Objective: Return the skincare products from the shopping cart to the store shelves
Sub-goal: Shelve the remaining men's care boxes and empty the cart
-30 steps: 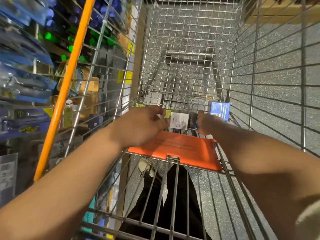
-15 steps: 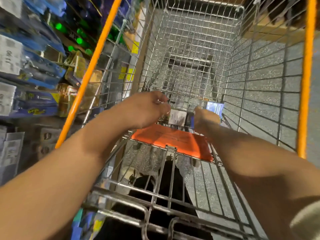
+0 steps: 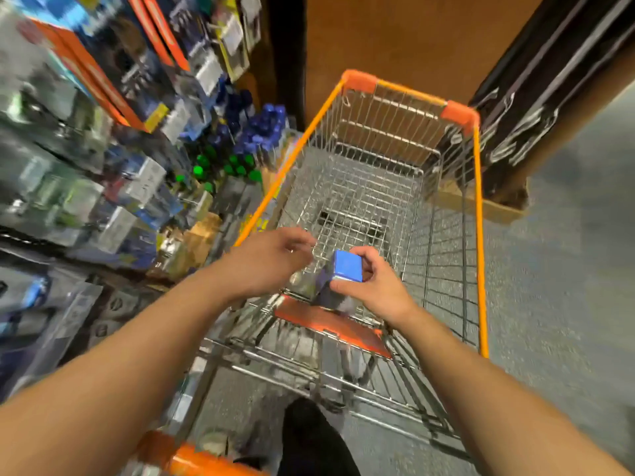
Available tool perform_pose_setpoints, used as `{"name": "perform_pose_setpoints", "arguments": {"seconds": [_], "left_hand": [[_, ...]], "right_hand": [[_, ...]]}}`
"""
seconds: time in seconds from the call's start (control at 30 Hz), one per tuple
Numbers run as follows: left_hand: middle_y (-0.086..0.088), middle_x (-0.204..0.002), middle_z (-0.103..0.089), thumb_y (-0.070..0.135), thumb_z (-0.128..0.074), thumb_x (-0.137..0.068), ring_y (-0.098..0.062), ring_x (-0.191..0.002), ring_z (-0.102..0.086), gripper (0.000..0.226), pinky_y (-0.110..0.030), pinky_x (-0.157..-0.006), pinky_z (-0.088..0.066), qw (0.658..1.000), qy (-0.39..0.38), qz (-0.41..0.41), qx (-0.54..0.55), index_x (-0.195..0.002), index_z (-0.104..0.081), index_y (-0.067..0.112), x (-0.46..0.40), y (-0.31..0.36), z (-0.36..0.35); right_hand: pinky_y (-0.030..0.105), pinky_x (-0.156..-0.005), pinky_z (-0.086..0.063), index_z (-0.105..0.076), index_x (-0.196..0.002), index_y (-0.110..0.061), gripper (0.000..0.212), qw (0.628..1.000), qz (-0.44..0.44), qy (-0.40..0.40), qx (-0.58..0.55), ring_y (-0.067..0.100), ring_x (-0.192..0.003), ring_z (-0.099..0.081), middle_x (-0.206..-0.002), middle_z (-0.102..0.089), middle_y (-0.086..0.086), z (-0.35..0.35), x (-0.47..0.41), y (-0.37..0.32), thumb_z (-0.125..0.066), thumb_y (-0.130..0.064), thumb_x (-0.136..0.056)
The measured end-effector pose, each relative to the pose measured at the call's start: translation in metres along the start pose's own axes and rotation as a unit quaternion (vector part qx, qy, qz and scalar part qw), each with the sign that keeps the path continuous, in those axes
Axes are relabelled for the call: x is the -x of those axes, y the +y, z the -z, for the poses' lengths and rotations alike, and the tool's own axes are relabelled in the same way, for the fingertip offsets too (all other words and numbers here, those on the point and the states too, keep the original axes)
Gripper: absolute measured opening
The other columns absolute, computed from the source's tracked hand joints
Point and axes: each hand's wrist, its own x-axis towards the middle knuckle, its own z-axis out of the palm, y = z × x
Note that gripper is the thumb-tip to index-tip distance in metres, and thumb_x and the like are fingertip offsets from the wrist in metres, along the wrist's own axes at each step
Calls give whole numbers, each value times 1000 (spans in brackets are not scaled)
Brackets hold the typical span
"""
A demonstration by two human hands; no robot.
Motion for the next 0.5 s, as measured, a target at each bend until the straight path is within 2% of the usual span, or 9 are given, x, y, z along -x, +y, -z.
{"name": "perform_pose_setpoints", "arguments": {"seconds": [0.1,0.17,0.2,0.23,0.3,0.37,0.4,0.43,0.5], "left_hand": [[5,-122,-70,28,-59,-103,-8,-102,-66,28,-24,-92,-48,998,6,-26,63,-130,-64,29,31,4,23],[7,-125,-68,28,-51,-106,2,-96,-64,26,-31,-99,-49,994,17,-26,109,-130,-63,28,53,5,36],[5,-124,-68,29,-48,-108,0,-95,-64,25,-33,-97,-52,988,32,-24,149,-128,-63,28,72,5,50],[3,-122,-68,31,-45,-109,-2,-93,-63,26,-27,-87,-57,983,29,-13,180,-127,-63,27,78,8,51],[6,-111,-69,37,-41,-109,-3,-84,-61,26,-13,-61,-53,974,53,4,221,-120,-64,28,100,5,63],[8,-93,-76,44,-40,-107,-6,-72,-65,37,-16,-51,-50,957,75,4,281,-104,-70,22,128,-1,79],[6,-87,-77,50,-41,-104,-8,-69,-68,44,-18,-52,-51,946,79,10,316,-100,-71,18,141,-5,86],[3,-91,-79,57,-42,-99,-13,-74,-71,52,-23,-60,-56,934,75,8,349,-104,-72,15,152,-10,93],[-6,-116,-77,67,-43,-86,-26,-98,-70,67,-42,-84,-57,914,45,-12,402,-123,-71,19,171,-20,106]], "right_hand": [[14,-68,-49,-58,-107,-19,46,996,51,-37,-69,-2,-70,-58,-85,-66,-8,-17,12,-65,-84,5,-78],[17,-71,-51,-61,-109,-19,46,989,87,-68,-94,2,-78,-61,-87,-70,-11,-31,23,-109,-89,-12,-74],[20,-74,-53,-62,-111,-20,50,986,110,-85,-88,6,-84,-63,-91,-71,-11,-43,29,-137,-88,-22,-69],[22,-77,-54,-63,-113,-20,52,984,113,-101,-97,6,-87,-63,-95,-72,-12,-45,31,-150,-86,-27,-67],[20,-80,-54,-62,-117,-19,55,975,136,-150,-94,4,-90,-65,-100,-72,-13,-59,39,-188,-83,-29,-67],[21,-81,-53,-61,-120,-19,61,968,148,-185,-87,5,-91,-66,-103,-73,-13,-78,51,-223,-84,-37,-66],[25,-82,-53,-62,-120,-20,67,963,158,-200,-87,9,-92,-66,-104,-73,-12,-87,57,-240,-89,-44,-63],[33,-85,-51,-62,-120,-22,74,958,169,-214,-87,15,-94,-65,-105,-73,-9,-96,63,-255,-92,-53,-60],[43,-88,-43,-62,-120,-25,81,948,186,-242,-89,24,-98,-61,-107,-72,-3,-113,71,-280,-92,-66,-56]]}}
